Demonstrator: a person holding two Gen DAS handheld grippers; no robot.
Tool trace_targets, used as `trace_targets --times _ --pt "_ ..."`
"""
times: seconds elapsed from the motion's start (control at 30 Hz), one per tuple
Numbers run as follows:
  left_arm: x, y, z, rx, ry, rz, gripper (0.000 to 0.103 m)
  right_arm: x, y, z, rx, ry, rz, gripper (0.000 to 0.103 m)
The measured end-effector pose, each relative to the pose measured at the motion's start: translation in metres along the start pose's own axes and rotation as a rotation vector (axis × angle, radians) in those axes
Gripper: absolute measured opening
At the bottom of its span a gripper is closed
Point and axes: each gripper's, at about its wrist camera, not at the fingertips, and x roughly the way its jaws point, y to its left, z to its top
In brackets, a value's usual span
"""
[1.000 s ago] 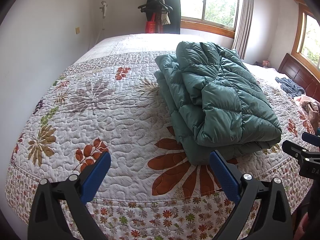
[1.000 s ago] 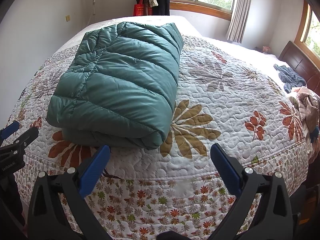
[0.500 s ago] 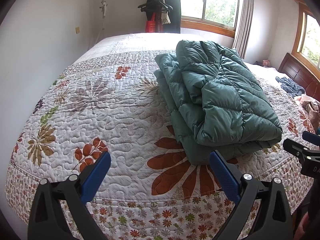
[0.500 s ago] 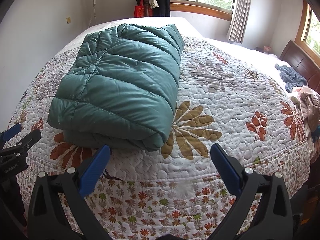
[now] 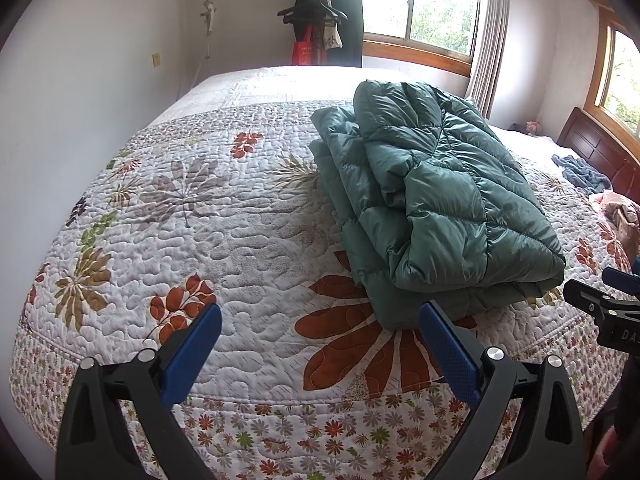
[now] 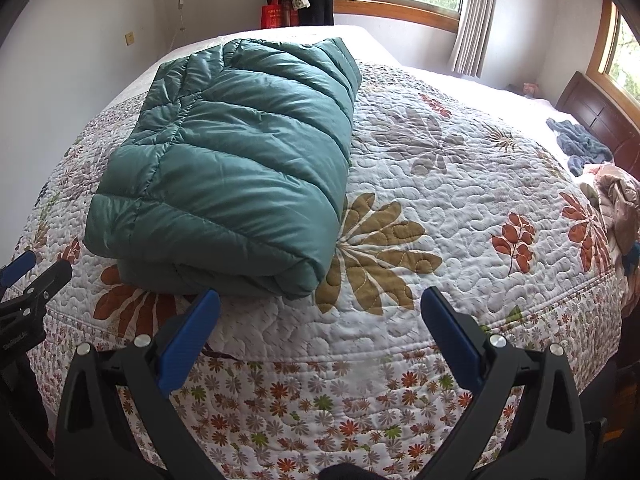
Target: Fold large clothes
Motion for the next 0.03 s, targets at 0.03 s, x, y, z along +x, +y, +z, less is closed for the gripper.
trace_targets --times 0.03 --pt "0.0 -0.0001 0.0 0.0 -0.001 0.0 0.099 0.0005 -0.0001 -0.0001 0.001 0.001 0.002 0.1"
